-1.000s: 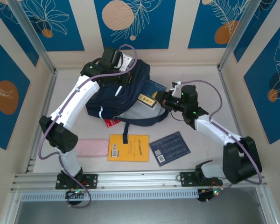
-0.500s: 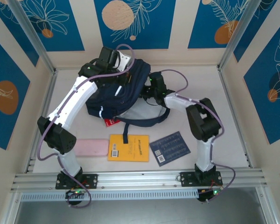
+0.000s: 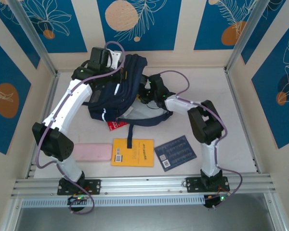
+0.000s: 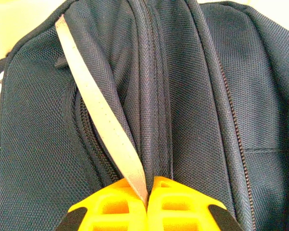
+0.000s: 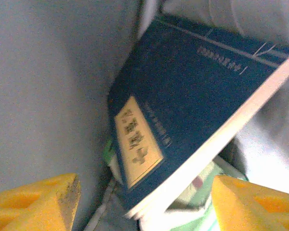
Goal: Pack the student bag
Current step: Place the book in the student bag, then close the student bag at the top-center of the table.
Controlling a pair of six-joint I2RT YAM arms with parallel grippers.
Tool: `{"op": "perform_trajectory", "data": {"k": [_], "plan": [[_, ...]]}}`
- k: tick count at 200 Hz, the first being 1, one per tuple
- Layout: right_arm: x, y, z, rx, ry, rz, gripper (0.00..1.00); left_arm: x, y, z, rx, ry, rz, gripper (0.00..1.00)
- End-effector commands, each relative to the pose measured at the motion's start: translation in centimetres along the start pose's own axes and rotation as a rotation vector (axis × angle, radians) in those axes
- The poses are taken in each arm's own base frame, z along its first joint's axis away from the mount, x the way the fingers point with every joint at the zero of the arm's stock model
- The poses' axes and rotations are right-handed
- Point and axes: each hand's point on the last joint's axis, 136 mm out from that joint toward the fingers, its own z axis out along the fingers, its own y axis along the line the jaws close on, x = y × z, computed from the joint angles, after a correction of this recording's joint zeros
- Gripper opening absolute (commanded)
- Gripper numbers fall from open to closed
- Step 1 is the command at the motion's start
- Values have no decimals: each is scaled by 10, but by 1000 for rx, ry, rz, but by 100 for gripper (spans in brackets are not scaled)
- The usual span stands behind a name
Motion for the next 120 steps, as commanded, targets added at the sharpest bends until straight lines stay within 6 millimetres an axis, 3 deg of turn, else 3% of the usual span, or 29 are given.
{"op": "perform_trajectory", "data": {"k": [1, 39, 64, 81, 92, 120], "plan": [[-18, 38, -46, -47, -102, -140, 73, -65, 28, -28, -79, -273, -48, 0], [-14, 41, -107, 43, -226, -242, 72, -83, 68, -19, -181, -356, -137, 0], [5, 37, -134, 51, -229, -289, 71, -93, 72, -3, -158, -387, -144, 0], [19, 30, -145, 54, -217, -311, 71, -92, 66, 21, -89, -350, -147, 0], [27, 23, -152, 66, -212, -325, 71, -88, 58, 38, -18, -300, -158, 9], [39, 6, -165, 97, -210, -336, 71, -65, 38, 61, 122, -208, -218, 48]]}}
